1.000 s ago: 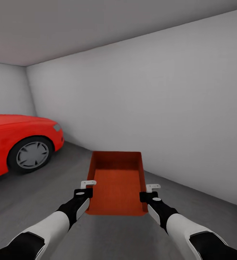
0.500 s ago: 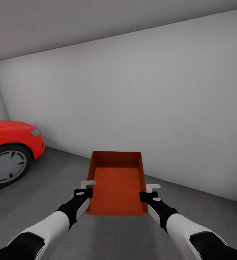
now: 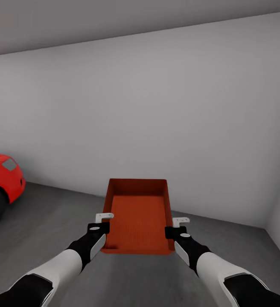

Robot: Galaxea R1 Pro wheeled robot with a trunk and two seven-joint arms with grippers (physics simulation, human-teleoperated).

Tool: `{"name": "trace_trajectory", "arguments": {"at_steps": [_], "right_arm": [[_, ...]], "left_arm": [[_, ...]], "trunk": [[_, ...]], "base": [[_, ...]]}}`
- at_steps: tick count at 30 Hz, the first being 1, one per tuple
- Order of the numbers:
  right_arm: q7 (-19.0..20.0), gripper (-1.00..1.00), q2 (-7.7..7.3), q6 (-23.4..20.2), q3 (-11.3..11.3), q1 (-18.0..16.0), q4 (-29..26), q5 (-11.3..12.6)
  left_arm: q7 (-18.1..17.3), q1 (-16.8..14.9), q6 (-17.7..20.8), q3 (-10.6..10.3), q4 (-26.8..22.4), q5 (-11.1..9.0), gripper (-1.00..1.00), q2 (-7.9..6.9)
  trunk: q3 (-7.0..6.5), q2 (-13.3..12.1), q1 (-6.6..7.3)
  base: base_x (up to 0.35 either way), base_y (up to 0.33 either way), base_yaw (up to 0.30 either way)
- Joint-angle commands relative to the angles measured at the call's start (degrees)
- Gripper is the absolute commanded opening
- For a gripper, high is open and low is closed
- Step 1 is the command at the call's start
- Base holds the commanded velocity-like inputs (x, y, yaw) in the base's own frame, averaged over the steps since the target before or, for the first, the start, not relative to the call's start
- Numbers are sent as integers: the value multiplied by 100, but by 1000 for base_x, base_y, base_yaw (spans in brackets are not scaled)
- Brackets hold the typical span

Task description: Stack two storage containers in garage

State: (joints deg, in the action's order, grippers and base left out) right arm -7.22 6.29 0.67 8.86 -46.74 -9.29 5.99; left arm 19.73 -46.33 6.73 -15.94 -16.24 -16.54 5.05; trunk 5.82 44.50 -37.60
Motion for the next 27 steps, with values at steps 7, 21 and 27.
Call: {"name": "trace_trajectory", "arguments": {"at_steps": [7,21,27], "right_arm": [[-25,-100,-4,3,45,-2,15,130],[-25,-100,-5,3,44,-2,15,130],[-25,-100,-5,3,45,-2,15,130]], "left_arm": [[66,-7,-60,143,-73,118,-100,-4],[66,-6,-67,143,-81,117,-100,-4],[66,-5,-74,143,-84,117,-100,-4]], "trunk": [[10,8,-4],[10,8,-4],[10,8,-4]], "base": [[284,247,-291],[284,247,-291],[256,223,-291]]}}
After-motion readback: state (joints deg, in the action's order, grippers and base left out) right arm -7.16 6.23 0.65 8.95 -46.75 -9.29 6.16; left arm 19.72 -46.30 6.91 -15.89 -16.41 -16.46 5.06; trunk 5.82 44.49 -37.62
